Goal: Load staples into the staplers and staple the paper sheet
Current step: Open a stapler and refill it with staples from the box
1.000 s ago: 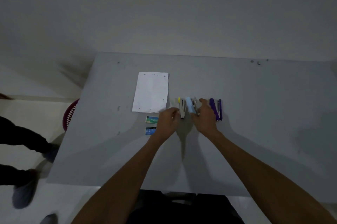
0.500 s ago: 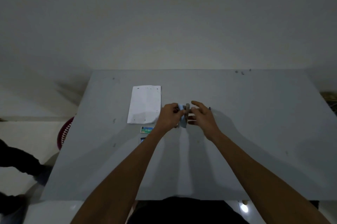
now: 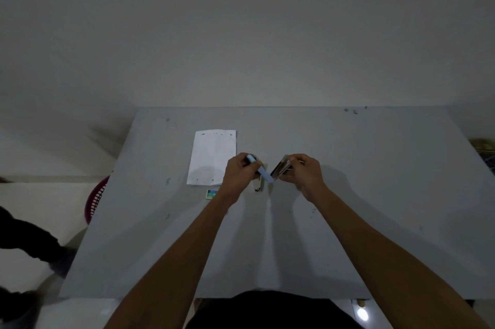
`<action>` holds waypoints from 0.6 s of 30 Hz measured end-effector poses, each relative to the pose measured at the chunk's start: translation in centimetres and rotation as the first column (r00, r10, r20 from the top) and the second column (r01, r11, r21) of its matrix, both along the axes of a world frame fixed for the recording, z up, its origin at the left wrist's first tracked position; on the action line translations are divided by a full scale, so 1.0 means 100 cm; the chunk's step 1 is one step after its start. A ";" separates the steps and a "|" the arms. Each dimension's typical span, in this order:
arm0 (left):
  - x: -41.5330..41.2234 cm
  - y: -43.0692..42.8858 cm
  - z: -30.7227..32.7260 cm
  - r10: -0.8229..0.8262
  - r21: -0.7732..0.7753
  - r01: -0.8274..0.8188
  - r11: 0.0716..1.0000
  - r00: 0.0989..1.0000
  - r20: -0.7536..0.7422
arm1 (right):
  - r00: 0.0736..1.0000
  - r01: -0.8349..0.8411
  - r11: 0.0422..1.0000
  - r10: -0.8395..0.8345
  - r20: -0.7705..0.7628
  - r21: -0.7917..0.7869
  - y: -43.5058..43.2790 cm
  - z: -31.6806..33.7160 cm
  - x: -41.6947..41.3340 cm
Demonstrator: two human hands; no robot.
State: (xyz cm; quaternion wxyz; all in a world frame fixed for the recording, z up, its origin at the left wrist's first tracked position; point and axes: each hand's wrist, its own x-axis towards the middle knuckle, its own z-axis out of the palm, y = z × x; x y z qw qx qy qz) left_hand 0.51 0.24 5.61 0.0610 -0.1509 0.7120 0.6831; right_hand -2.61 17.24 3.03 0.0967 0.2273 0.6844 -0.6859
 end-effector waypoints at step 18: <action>0.004 0.011 0.014 -0.415 -0.514 0.407 0.755 0.904 0.106 | 0.994 0.105 0.969 -0.095 0.054 -0.223 -0.004 0.012 -0.001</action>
